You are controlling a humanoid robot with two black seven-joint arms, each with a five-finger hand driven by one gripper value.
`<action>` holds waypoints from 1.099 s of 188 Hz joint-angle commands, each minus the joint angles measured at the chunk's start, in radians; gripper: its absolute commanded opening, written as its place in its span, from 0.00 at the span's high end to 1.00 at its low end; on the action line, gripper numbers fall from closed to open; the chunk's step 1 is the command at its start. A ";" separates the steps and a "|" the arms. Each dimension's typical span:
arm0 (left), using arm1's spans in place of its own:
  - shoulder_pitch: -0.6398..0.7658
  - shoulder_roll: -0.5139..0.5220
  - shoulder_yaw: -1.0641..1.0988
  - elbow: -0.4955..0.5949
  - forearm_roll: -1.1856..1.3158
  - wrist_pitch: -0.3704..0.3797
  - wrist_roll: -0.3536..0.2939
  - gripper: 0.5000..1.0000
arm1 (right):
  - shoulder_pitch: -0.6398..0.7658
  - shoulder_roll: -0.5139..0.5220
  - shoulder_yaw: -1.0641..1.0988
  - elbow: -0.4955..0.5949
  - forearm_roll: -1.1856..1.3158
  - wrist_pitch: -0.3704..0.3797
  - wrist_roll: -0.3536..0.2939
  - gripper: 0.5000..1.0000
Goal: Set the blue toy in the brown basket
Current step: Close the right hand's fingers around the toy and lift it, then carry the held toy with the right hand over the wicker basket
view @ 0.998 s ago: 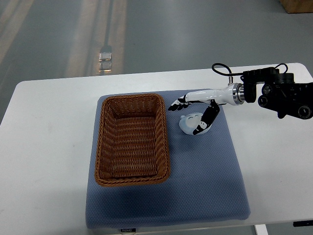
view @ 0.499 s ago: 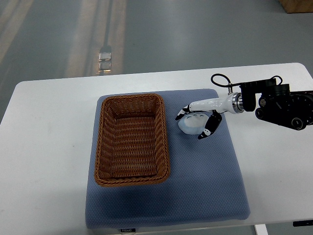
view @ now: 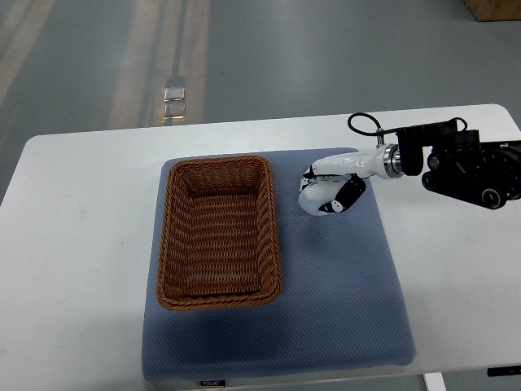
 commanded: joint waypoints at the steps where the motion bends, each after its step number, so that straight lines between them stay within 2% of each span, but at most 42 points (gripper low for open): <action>1: -0.001 0.000 0.000 0.000 0.000 0.000 0.001 0.00 | 0.052 0.001 0.001 0.000 0.006 0.004 0.000 0.84; 28: -0.003 0.000 0.000 0.000 0.000 0.000 -0.001 0.00 | 0.124 0.011 0.007 0.005 0.015 0.011 -0.001 0.84; 53: -0.004 0.000 0.002 0.000 0.000 0.000 0.001 0.00 | 0.175 0.068 0.005 0.005 0.018 0.009 -0.001 0.84; 103: -0.004 0.000 0.000 0.000 -0.002 0.000 0.001 0.00 | 0.196 0.174 0.002 0.000 0.073 0.009 -0.006 0.84; 147: -0.006 0.000 0.002 0.001 -0.002 0.000 0.001 0.00 | 0.192 0.286 0.001 -0.037 0.084 -0.002 -0.110 0.93; 184: -0.006 0.000 0.002 0.001 -0.002 0.000 0.001 0.00 | 0.186 0.352 0.001 -0.078 0.188 -0.005 -0.192 0.91; 207: -0.006 0.000 0.000 0.000 -0.002 0.000 0.001 0.00 | 0.184 0.373 0.001 -0.093 0.194 -0.005 -0.198 0.90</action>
